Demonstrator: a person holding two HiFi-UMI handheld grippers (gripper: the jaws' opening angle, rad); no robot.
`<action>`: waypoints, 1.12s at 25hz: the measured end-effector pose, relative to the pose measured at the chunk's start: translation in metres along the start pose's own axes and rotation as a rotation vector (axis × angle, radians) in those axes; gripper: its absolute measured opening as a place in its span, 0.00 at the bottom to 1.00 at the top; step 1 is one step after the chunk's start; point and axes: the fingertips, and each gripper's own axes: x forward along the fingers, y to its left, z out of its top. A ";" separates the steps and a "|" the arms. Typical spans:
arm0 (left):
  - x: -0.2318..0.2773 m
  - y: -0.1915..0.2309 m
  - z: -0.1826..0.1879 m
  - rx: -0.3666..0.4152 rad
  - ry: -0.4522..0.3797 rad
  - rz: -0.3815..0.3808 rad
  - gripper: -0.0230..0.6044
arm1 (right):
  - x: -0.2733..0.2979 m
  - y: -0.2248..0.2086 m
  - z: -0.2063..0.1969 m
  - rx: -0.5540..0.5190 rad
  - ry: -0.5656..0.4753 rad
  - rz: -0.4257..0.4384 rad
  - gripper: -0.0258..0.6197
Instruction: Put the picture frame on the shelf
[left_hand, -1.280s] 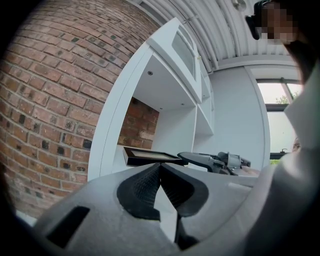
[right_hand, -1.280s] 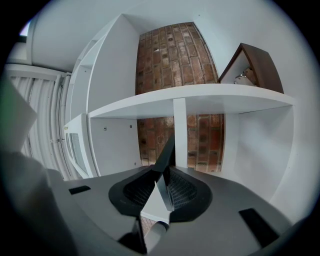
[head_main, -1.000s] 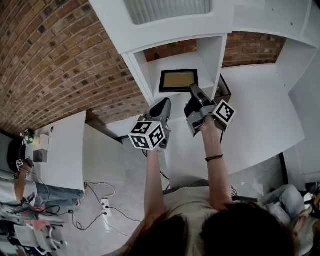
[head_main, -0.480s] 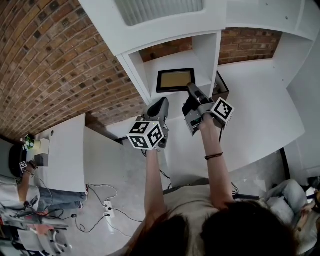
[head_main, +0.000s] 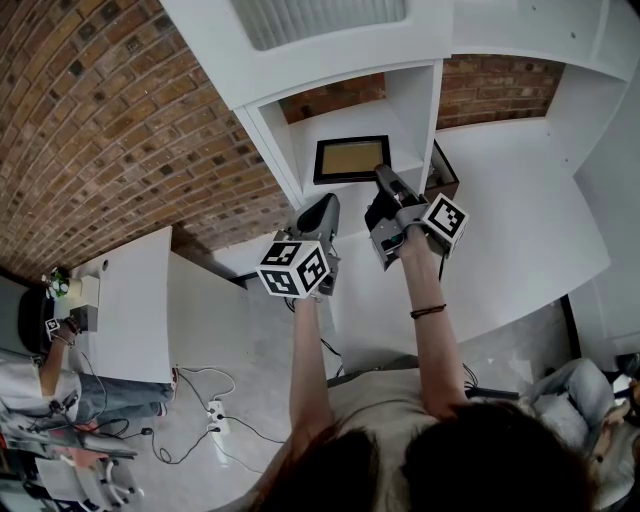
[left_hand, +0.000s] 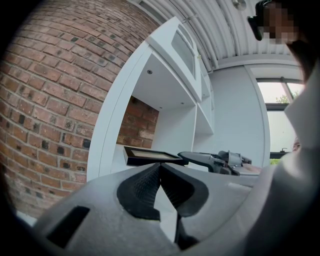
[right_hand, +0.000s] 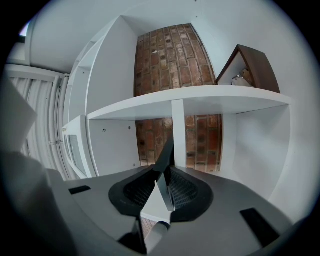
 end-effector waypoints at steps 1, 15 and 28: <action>0.000 0.000 0.000 0.000 0.000 0.000 0.05 | 0.000 0.000 0.000 0.000 -0.001 -0.001 0.15; -0.001 -0.003 -0.003 0.005 0.012 -0.001 0.05 | -0.002 0.000 -0.001 0.007 0.003 -0.029 0.20; -0.003 -0.006 -0.006 -0.005 0.014 -0.002 0.05 | -0.006 -0.005 -0.007 0.030 0.039 -0.036 0.23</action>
